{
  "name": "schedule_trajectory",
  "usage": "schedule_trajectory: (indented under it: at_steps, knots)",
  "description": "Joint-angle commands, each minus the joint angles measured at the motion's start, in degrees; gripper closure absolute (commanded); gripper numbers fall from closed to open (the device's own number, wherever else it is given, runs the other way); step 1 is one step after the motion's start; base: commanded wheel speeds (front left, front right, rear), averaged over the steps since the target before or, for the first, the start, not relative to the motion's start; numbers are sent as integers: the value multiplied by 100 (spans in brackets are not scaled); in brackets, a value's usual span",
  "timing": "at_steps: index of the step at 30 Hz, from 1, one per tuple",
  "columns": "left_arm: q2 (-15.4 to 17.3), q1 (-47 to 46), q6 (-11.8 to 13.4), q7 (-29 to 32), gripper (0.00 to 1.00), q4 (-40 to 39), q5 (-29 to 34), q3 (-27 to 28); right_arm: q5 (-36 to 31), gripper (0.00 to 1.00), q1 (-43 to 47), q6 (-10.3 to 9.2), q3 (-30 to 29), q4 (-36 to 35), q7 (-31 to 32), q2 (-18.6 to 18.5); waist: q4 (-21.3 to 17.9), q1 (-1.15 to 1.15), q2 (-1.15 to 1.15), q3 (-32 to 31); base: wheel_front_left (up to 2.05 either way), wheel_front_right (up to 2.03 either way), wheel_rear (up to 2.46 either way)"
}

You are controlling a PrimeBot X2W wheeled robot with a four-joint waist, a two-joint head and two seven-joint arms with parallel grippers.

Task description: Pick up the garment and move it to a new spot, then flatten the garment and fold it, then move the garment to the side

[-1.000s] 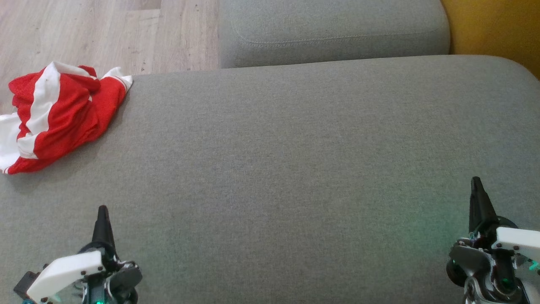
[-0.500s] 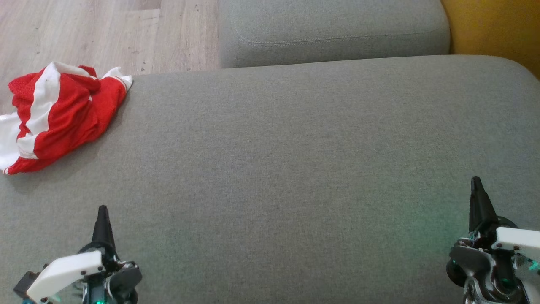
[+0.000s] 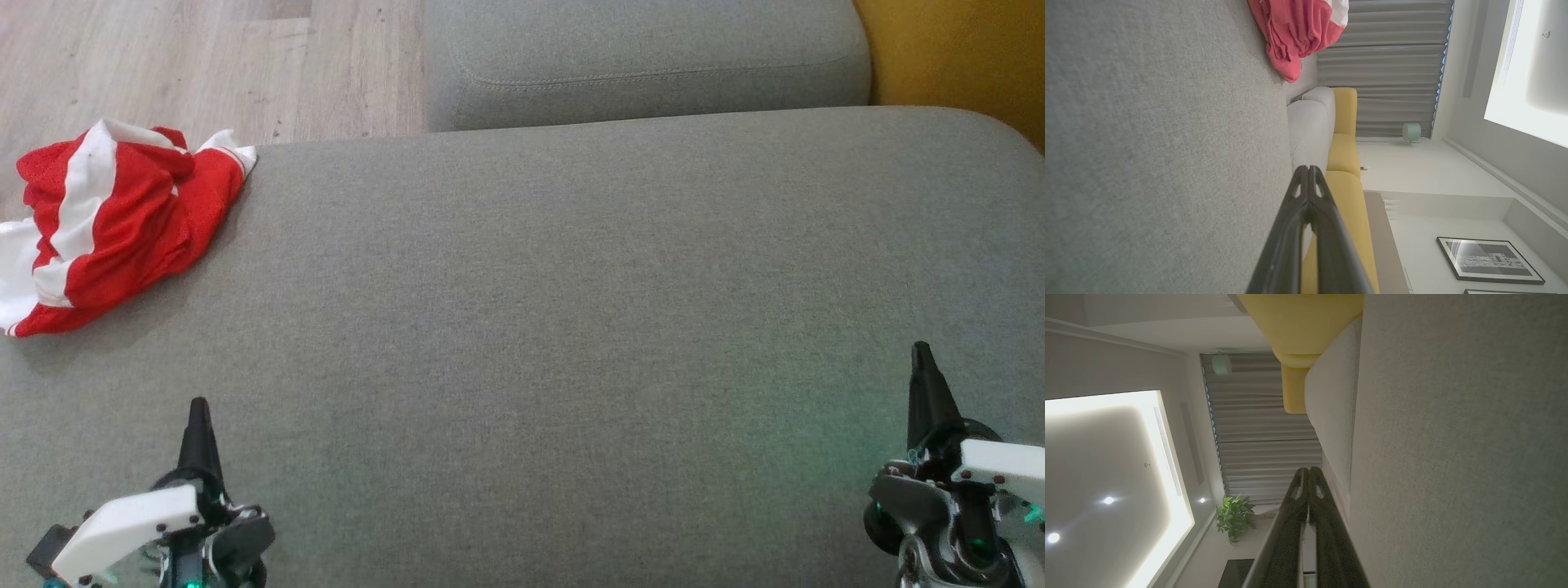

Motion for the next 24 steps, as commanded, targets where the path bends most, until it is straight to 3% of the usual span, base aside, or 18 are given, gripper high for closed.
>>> schedule_trajectory:
  at_steps: [1, 6, 7, 11, 24]
  knots:
    - [23, -275, -37, 16, 100, -167, 9, 202, -23, 100, -283, 22, 121, -178, 31, -40, 0, 0, 0, 0, 0, 0, 0]
    - [23, -275, -37, 16, 100, -167, 9, 202, -23, 100, -283, 22, 121, -178, 31, -40, 0, 0, 0, 0, 0, 0, 0]
    - [0, 0, 0, 0, 0, 0, 0, 0, 0, 0, 0, 0, 0, 0, 0, 0, 0, 0, 0, 0, 0, 0, 0]
    - [-2, 136, 6, -8, 0, 258, 2, -49, 0, 0, 142, 0, 18, 267, -8, 14, 0, 0, 0, 0, 0, 0, 0]
    - [1, 212, 34, -246, 0, 22, 208, -183, -164, 0, 206, 3, 130, 102, -244, 8, -3, 0, 0, -11, 0, 0, 0]
